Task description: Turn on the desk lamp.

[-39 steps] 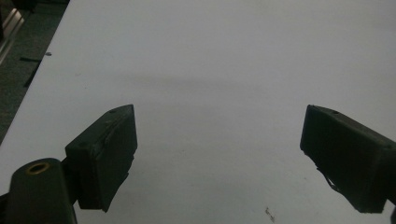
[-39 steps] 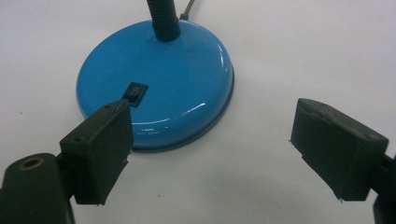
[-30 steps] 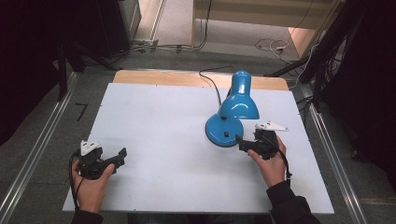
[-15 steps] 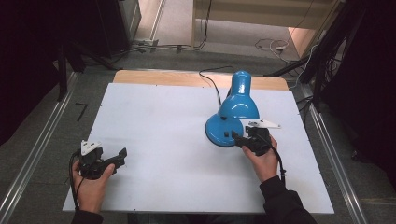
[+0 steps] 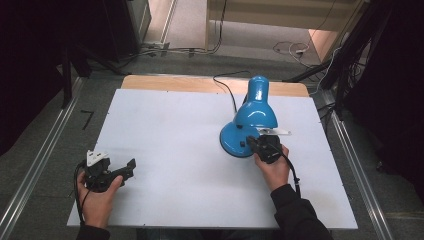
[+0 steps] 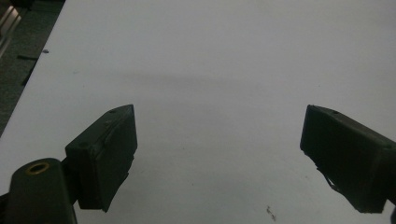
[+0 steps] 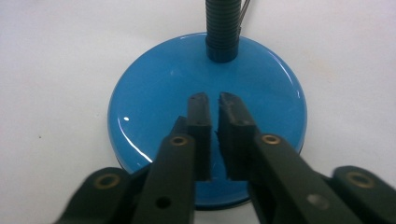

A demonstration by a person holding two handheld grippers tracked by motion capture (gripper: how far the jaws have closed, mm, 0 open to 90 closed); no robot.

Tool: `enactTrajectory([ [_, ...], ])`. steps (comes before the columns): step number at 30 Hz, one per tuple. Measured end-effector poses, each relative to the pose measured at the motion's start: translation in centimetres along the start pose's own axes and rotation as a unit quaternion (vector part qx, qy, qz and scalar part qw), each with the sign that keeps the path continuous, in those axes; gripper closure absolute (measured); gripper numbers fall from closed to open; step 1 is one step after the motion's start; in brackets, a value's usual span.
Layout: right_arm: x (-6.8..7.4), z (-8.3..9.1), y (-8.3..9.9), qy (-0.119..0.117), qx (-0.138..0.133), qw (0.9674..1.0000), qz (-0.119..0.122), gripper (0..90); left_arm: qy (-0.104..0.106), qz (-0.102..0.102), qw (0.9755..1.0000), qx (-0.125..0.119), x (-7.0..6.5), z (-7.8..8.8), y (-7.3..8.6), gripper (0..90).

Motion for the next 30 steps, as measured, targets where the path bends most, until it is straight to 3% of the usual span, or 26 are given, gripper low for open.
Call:
enactTrajectory([
  [30, 1.3, -0.5, 0.4, -0.018, 0.007, 0.9998, 0.008, 87.9, 0.000, 0.000, 1.0000, -0.002, 0.0, 0.0, 0.0, 12.1],
])
Point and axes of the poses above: each handheld gripper's, and its own axes: z roughly backward along the jaws, y roughly out of its underside, x roughly to its left, the point moved 4 cm from there along -z, roughly forward along the jaws, and after that the axes turned 6 degrees about -x, right-handed, at the moved point
